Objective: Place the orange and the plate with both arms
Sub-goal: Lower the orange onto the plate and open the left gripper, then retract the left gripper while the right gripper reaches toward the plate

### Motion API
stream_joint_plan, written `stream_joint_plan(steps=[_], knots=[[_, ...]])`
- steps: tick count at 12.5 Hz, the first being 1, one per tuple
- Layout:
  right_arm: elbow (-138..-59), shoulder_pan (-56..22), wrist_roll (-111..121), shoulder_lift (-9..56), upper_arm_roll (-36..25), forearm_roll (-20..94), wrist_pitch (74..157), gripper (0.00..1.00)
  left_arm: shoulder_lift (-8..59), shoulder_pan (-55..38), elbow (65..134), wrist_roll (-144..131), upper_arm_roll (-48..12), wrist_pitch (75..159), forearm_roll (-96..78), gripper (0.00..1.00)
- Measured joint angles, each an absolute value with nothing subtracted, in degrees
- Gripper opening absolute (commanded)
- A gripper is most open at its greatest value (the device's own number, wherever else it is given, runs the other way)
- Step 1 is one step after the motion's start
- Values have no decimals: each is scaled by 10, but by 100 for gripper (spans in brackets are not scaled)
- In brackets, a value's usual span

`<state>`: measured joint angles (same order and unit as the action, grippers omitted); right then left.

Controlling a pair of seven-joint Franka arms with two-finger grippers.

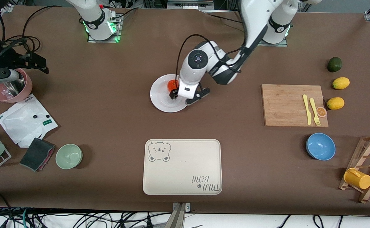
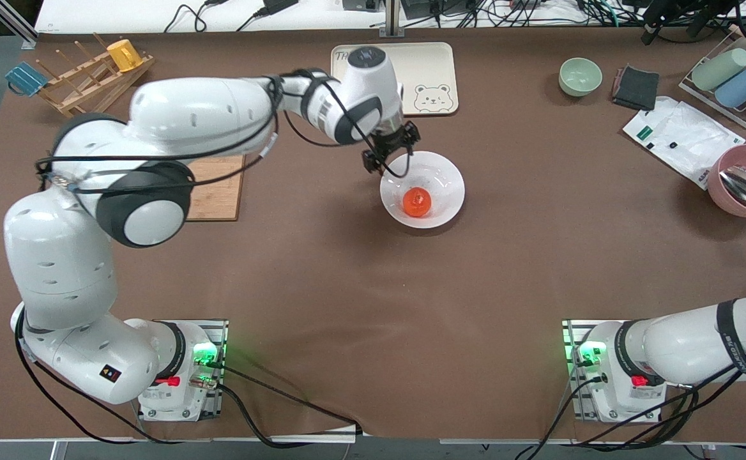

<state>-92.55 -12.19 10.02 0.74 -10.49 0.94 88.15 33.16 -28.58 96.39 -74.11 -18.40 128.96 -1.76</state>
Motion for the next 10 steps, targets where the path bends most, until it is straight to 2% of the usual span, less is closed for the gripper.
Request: stream_joint_plan(steps=[2,4,7,10], knots=[[-926,-122,100,13,-105,9,886,100,291,-247,964,-630,-180,1185,-6,100],[-926,-123,100,16,-104,9,894,100,267,-215,964,-554,-179,1132,61,100],[-926,-124,100,20,-102,10,895,100,254,-191,964,-450,-178,1103,144,100],[-936,-124,101,25,-101,21,898,100,225,-112,959,-270,-175,1094,151,100]])
